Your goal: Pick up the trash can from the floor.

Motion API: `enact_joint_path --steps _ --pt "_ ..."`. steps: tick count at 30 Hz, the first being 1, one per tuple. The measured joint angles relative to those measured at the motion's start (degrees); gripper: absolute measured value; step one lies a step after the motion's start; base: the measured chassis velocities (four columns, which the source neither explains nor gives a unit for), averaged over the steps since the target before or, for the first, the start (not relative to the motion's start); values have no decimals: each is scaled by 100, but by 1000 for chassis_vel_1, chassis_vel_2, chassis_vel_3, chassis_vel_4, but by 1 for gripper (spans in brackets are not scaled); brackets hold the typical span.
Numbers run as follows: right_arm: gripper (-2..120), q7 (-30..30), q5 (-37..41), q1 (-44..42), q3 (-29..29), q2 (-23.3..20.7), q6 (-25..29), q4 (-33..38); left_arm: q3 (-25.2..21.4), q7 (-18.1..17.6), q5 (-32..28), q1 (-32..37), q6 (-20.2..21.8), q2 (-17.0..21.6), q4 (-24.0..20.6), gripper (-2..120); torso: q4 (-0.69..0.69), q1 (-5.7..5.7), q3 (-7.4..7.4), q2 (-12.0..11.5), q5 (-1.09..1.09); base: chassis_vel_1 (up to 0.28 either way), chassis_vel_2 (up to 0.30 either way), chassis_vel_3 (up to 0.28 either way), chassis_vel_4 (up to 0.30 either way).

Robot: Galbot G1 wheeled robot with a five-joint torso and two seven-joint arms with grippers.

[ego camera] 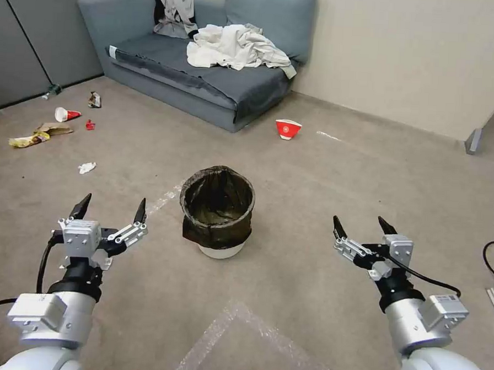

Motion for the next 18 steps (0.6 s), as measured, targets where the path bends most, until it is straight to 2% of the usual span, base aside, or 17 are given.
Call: enact_joint_path --steps 17,18 --pt "100 -2 -19 -10 -31 -2 18 20 -5 -18 -4 8 -11 -6 -4 100 1 0 0 0 0 -144 146 144 -149" --pt "100 -7 -82 -19 -51 4 35 31 -11 -67 -75 -32 93 17 15 100 1 1 0 0 -2 -151 112 126 -135"
